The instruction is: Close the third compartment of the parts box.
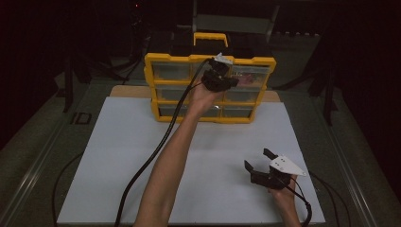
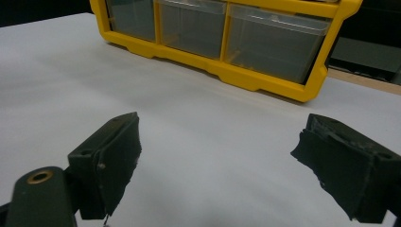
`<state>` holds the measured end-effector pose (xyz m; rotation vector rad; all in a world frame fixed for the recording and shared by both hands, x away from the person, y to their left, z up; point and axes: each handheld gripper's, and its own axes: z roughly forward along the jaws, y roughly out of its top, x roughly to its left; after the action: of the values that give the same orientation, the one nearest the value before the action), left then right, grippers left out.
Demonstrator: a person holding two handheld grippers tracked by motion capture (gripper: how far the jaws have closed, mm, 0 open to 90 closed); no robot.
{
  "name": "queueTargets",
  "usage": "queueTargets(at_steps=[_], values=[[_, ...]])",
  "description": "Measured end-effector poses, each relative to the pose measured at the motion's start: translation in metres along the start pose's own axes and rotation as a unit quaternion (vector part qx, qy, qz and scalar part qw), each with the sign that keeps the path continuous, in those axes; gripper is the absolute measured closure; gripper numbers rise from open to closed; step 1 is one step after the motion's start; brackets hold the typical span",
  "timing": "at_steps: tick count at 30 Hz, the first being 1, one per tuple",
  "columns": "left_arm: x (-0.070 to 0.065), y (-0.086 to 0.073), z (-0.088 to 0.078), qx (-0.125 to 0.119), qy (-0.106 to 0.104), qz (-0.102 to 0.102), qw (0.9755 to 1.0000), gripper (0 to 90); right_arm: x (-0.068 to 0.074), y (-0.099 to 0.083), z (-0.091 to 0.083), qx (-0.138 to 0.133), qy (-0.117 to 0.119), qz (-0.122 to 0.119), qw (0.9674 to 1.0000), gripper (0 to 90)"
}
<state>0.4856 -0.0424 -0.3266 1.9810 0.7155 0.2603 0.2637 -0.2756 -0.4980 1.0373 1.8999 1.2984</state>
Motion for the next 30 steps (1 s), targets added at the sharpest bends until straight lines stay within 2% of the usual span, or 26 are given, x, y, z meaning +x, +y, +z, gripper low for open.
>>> queueTargets(at_steps=[6,7,12,19,23,26,30], values=[[0.007,-0.004,0.002,-0.006,0.014,-0.018,0.9997,90.0,0.000,0.000,0.001,0.001,0.001,-0.002,1.0000,12.6],[0.008,-0.004,0.002,-0.008,0.020,-0.026,0.9994,90.0,0.000,0.000,0.000,0.001,0.001,-0.002,1.0000,12.6],[0.007,-0.004,0.003,-0.008,0.044,-0.025,0.9987,90.0,0.000,0.000,0.000,-0.001,0.000,-0.001,1.0000,12.6],[0.006,-0.005,0.002,-0.009,0.046,-0.026,0.9986,90.0,0.000,0.000,0.000,-0.001,-0.001,-0.001,1.0000,12.6],[0.007,-0.007,-0.006,-0.012,0.041,-0.021,0.9989,90.0,0.000,0.000,0.000,-0.001,0.000,-0.001,1.0000,12.6],[0.005,-0.011,-0.013,-0.016,0.037,-0.017,0.9990,87.4,0.000,0.000,0.000,-0.001,0.000,-0.002,1.0000,12.6],[0.003,-0.016,-0.020,-0.010,0.043,-0.008,0.9990,78.4,0.000,0.000,0.001,-0.001,0.001,-0.002,1.0000,12.6]])
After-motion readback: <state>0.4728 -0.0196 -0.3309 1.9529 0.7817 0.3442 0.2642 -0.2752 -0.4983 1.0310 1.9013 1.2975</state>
